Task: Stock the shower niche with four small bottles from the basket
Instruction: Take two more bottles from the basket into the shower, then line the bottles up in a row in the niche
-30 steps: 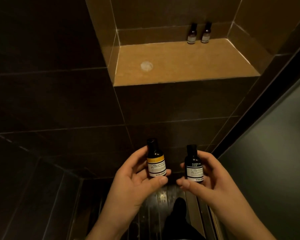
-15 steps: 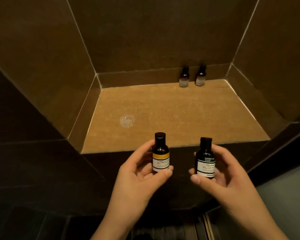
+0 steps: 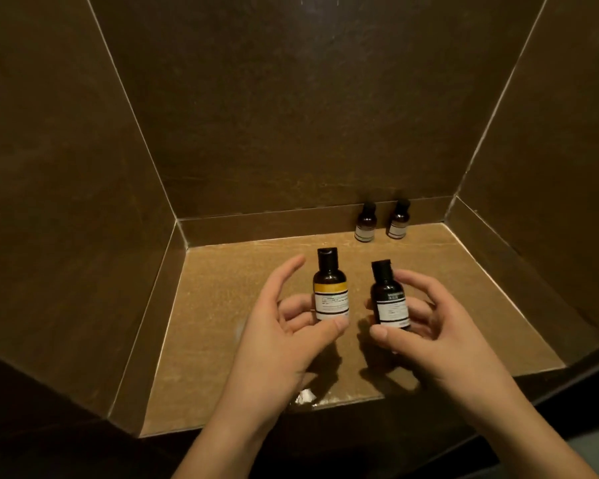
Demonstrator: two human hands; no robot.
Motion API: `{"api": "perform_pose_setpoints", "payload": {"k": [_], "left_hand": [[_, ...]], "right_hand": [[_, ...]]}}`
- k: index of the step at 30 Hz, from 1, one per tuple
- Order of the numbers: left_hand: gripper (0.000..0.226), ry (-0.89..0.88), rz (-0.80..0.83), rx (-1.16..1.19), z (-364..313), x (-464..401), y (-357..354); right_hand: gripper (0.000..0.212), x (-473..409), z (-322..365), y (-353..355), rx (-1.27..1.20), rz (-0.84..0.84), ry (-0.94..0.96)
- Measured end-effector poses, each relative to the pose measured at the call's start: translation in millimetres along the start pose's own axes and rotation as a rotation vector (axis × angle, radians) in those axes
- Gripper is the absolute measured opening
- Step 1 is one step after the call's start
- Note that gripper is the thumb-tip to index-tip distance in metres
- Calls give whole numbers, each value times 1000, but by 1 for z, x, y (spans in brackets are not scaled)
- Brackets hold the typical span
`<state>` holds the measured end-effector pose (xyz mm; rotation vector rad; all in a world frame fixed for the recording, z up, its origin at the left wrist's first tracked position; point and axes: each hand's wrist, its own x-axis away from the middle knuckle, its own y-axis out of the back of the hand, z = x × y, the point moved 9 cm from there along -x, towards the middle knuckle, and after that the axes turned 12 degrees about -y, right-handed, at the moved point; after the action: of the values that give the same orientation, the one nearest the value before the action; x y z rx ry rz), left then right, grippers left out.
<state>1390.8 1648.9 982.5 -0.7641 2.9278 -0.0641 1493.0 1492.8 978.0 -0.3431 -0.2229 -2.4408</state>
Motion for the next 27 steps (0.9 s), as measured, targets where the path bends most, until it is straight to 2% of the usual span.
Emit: {"api": "perform_pose_setpoints", "payload": {"k": [3,6,10,15,19,21,24,27], "left_hand": [[57,-8,-29,-14,-3,-13,6],[38,5,-67,26,-6,-26,10],[40,21,-162,5,-5,-45,21],[46,28,-277,-111,-5,-76,34],[43,57,-262,-137,0,-95,38],[43,77,-241,-159,1,-105,38],[58,114,-233,-236,10,-120,38],[49,138,-241,-339,18,-133,37]], "right_hand": [[62,-19,11,-1,83,-9,-9],[48,-35,15,-3,44,7,-13],[46,-58,20,-10,-14,37,-41],[49,-95,37,-17,144,-109,-2],[68,-122,37,-21,216,-194,-24],[70,-131,41,-21,230,-205,-18],[73,-142,46,-16,317,-267,-4],[69,-151,47,-12,455,-344,11]]}}
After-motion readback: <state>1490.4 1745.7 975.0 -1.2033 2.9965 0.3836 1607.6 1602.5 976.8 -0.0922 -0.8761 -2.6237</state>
